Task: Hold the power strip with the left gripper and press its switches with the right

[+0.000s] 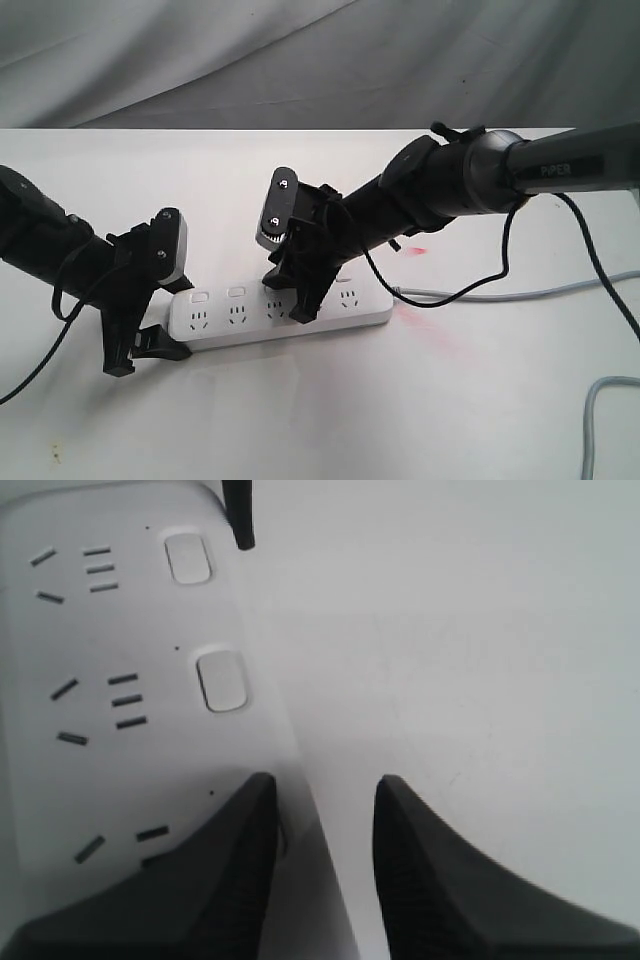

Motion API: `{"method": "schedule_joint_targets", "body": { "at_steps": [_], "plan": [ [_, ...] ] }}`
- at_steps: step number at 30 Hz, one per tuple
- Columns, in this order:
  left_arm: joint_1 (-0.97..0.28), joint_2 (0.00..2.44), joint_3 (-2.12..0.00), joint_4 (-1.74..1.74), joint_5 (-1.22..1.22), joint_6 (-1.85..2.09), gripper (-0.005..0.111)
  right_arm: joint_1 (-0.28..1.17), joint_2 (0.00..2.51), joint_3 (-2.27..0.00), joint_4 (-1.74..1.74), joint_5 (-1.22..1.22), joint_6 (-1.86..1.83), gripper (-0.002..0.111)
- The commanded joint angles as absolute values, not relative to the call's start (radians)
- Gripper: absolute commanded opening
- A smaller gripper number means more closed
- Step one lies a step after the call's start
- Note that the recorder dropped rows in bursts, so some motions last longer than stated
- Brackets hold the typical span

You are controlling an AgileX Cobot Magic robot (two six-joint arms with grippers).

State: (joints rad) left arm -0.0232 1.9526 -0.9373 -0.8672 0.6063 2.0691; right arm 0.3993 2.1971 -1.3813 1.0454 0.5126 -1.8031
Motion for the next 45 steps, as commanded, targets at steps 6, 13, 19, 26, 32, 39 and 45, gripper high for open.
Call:
{"method": "schedule_joint_targets", "body": {
  "at_steps": [6, 13, 19, 26, 32, 39, 45],
  "plan": [
    [-0.028, 1.959, -0.936, -0.82, 0.579, 2.094, 0.054, 0.398, 2.24, -1.363, 0.98, 0.507, -1.822, 0.032],
    [-0.028, 1.959, -0.936, -0.82, 0.579, 2.094, 0.054, 0.394, 2.109, -1.363, 1.02, 0.485, -1.831, 0.032],
    [-0.028, 1.959, -0.936, -0.82, 0.579, 2.094, 0.054, 0.358, 2.061, -1.351, 0.998, 0.489, -1.822, 0.032],
    [-0.028, 1.959, -0.936, -0.82, 0.579, 2.094, 0.054, 0.329, 2.059, -1.3, 0.997, 0.483, -1.824, 0.032],
    [-0.028, 1.959, -0.936, -0.82, 0.579, 2.094, 0.054, 0.329, 2.079, -1.3, 0.997, 0.482, -1.824, 0.032],
    [-0.028, 1.959, -0.936, -0.82, 0.579, 2.094, 0.054, 0.329, 2.102, -1.3, 0.997, 0.483, -1.824, 0.032],
    [-0.028, 1.959, -0.936, -0.82, 0.579, 2.094, 0.054, 0.329, 2.102, -1.3, 0.997, 0.49, -1.816, 0.032]
  ]
}}
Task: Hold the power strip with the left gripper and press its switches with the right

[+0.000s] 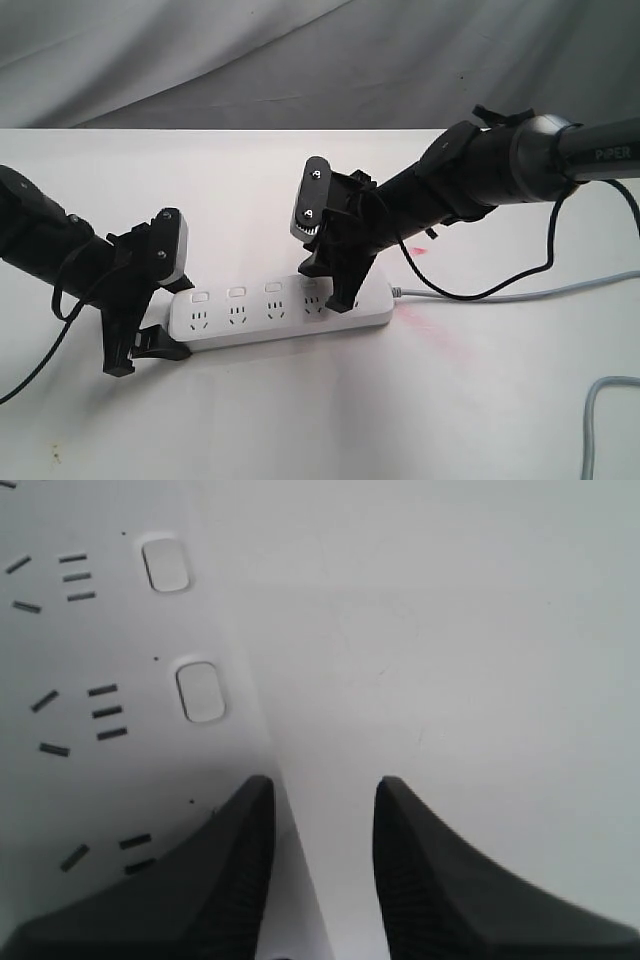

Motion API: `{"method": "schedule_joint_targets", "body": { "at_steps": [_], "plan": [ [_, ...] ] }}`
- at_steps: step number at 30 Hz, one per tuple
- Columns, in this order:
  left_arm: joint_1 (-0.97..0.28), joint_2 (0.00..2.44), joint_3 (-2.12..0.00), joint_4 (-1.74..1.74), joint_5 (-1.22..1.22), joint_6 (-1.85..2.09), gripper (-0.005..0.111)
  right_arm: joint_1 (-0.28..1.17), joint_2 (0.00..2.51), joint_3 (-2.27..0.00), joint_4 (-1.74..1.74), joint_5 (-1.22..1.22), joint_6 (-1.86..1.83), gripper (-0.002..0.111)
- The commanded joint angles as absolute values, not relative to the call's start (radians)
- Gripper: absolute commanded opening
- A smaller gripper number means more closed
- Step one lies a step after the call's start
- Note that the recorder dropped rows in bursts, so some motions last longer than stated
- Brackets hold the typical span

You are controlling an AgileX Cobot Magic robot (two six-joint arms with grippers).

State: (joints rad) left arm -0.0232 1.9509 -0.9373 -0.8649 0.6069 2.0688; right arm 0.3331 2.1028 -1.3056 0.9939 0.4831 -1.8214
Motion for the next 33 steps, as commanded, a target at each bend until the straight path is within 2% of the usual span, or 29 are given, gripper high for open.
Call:
{"method": "schedule_joint_targets", "body": {
  "at_steps": [1, 22, 33],
  "plan": [
    [-0.028, 1.959, -0.936, -0.82, 0.579, 2.094, 0.054, 0.329, 2.102, -1.3, 0.997, 0.49, -1.816, 0.032],
    [-0.028, 1.959, -0.936, -0.82, 0.579, 2.094, 0.054, 0.329, 2.206, -1.293, 0.957, 0.532, -1.803, 0.032],
    [-0.028, 1.959, -0.936, -0.82, 0.579, 2.094, 0.054, 0.303, 2.018, -1.293, 0.955, 0.497, -1.792, 0.032]
  ]
}}
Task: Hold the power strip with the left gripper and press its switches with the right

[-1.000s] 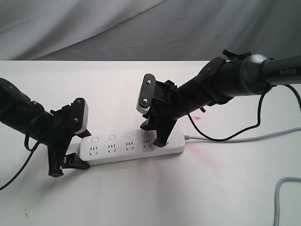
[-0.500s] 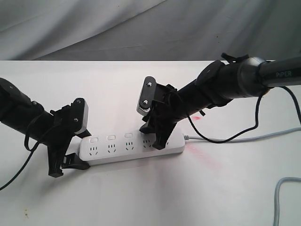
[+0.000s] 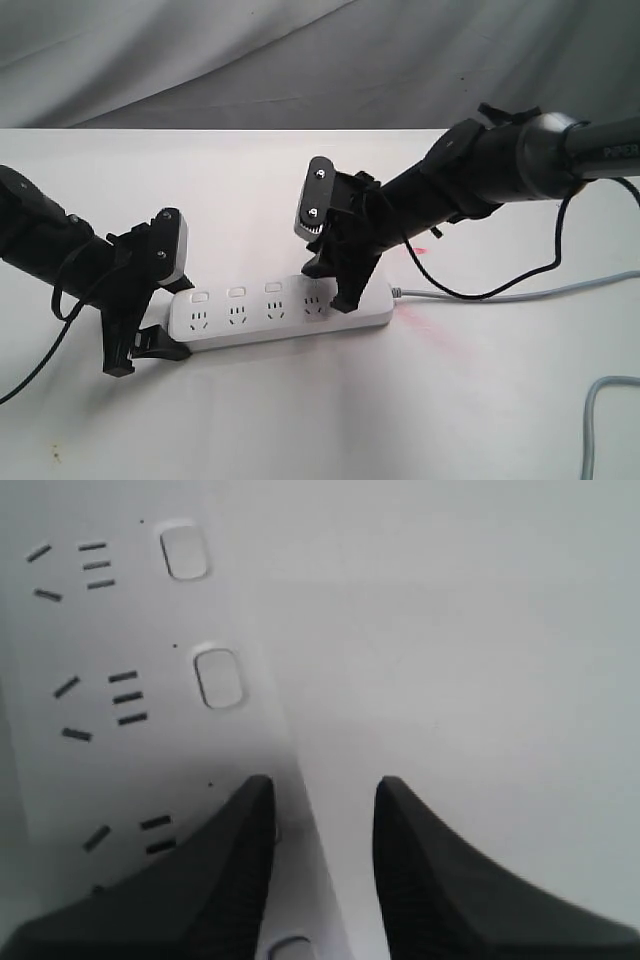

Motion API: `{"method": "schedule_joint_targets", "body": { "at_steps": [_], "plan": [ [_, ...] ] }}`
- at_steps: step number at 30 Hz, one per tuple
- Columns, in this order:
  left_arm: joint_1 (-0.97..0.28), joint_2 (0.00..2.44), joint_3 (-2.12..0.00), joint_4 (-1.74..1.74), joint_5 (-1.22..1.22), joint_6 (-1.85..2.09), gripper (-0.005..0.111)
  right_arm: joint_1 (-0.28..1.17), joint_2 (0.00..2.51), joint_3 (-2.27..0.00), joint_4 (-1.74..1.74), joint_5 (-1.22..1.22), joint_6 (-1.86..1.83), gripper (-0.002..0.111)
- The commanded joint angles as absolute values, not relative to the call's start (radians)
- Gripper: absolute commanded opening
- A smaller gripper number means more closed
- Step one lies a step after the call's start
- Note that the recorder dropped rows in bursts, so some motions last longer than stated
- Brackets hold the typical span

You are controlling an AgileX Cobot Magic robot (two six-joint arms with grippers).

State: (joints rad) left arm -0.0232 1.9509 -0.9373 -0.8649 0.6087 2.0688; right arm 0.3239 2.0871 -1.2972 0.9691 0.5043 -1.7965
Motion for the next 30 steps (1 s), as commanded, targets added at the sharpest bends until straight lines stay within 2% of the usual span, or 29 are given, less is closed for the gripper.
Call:
{"method": "schedule_joint_targets", "body": {
  "at_steps": [1, 7, 30],
  "plan": [
    [-0.028, 1.959, -0.936, -0.82, 0.579, 2.094, 0.054, 0.294, 2.007, -1.293, 0.944, 0.503, -1.784, 0.032],
    [-0.028, 1.959, -0.936, -0.82, 0.579, 2.094, 0.054, 0.249, 2.005, -1.273, 0.922, 0.523, -1.769, 0.032],
    [-0.028, 1.959, -0.936, -0.82, 0.579, 2.094, 0.054, 0.249, 2.066, -1.241, 0.945, 0.512, -1.775, 0.032]
  ]
}}
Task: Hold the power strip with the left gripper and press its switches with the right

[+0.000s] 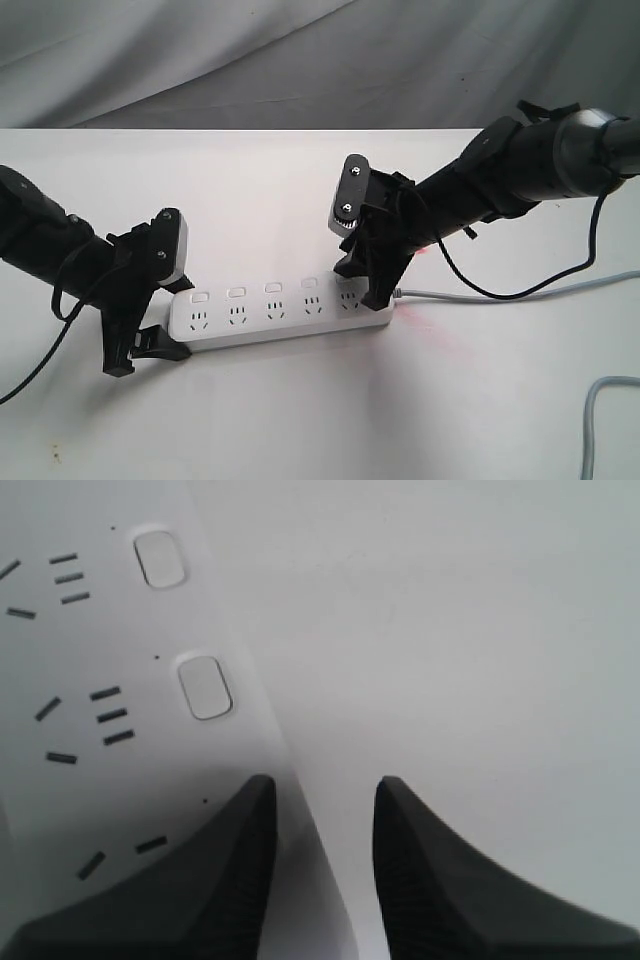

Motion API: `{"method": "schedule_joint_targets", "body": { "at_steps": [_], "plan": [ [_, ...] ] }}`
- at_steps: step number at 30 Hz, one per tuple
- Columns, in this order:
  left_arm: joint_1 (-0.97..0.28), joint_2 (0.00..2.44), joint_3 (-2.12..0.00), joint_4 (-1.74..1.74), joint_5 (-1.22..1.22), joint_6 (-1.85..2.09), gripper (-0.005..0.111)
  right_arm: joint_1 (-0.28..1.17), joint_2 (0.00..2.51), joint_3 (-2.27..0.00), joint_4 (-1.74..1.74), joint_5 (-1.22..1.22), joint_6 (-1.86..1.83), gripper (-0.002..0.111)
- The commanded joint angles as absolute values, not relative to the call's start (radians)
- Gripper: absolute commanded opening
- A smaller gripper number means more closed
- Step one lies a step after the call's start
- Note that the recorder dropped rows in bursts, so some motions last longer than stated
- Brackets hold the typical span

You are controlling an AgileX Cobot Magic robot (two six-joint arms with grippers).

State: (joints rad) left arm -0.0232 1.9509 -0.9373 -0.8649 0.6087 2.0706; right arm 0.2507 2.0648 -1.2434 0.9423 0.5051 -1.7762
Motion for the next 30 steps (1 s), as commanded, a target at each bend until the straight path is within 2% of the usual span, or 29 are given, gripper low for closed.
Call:
{"method": "schedule_joint_targets", "body": {
  "at_steps": [1, 18, 30],
  "plan": [
    [-0.028, 1.959, -0.936, -0.82, 0.579, 2.094, 0.054, 0.249, 2.068, -1.241, 0.941, 0.514, -1.775, 0.032],
    [-0.028, 1.959, -0.936, -0.82, 0.579, 2.094, 0.054, 0.249, 2.111, -1.196, 0.934, 0.498, -1.775, 0.032],
    [-0.028, 1.959, -0.936, -0.82, 0.579, 2.094, 0.054, 0.249, 1.819, -1.194, 0.897, 0.492, -1.685, 0.032]
  ]
}}
